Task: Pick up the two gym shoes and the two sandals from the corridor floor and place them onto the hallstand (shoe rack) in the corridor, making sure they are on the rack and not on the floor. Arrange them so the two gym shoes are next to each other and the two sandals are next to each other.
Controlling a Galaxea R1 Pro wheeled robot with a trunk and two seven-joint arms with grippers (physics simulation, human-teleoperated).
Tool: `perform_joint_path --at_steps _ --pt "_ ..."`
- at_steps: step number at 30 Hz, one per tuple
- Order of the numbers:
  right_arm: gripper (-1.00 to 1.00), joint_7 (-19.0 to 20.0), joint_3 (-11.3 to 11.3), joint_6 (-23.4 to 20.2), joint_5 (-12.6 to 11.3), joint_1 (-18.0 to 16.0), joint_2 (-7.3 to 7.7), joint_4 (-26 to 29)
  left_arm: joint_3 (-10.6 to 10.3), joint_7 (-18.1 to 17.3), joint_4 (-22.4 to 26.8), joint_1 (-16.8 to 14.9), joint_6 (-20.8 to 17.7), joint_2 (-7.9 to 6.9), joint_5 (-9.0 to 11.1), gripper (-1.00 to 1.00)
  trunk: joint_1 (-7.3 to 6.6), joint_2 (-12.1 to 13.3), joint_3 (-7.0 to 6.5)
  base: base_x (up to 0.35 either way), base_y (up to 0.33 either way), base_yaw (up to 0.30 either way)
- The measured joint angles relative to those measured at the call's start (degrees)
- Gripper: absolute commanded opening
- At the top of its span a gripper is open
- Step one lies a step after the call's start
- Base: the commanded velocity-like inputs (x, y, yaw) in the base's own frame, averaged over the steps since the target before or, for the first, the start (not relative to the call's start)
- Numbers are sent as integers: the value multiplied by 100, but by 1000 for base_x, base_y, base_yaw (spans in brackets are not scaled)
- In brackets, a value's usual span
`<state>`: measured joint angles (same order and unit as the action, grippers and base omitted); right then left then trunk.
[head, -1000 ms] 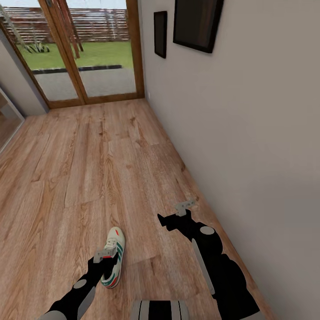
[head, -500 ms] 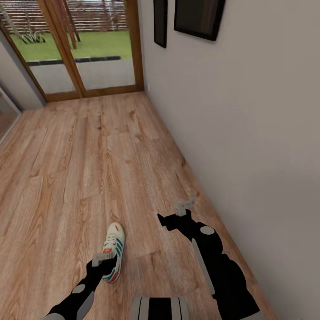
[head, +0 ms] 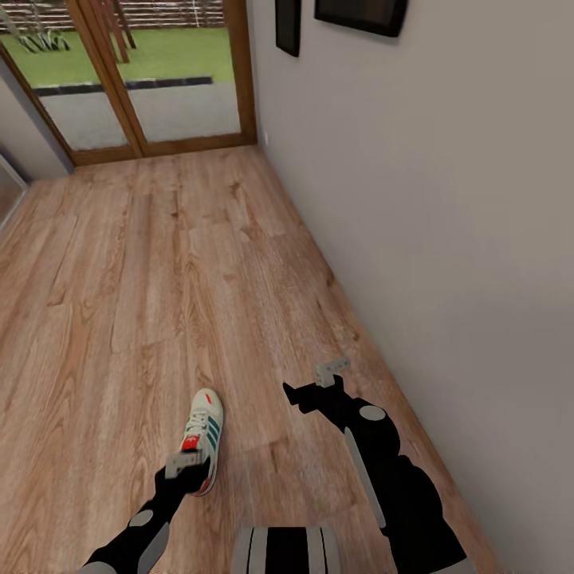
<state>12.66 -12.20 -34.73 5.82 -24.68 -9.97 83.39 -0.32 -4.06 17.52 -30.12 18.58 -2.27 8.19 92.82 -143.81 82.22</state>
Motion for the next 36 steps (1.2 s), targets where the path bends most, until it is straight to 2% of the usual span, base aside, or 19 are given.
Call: perform_joint_path --at_steps 5,18,27,36 --pt "100 0 2 0 0 0 0 2 0 0 -3 0 1 0 -1 100 13 -7 143 0 0 0" --pt "100 0 3 0 -1 0 0 3 0 0 -2 0 1 0 0 100 13 -7 236 0 0 0" --pt "100 0 3 0 0 0 0 10 0 0 -6 0 1 0 1 100 36 -19 444 0 0 0" --pt "100 0 3 0 -1 0 0 12 0 0 -6 0 1 0 1 100 36 -19 445 0 0 0"
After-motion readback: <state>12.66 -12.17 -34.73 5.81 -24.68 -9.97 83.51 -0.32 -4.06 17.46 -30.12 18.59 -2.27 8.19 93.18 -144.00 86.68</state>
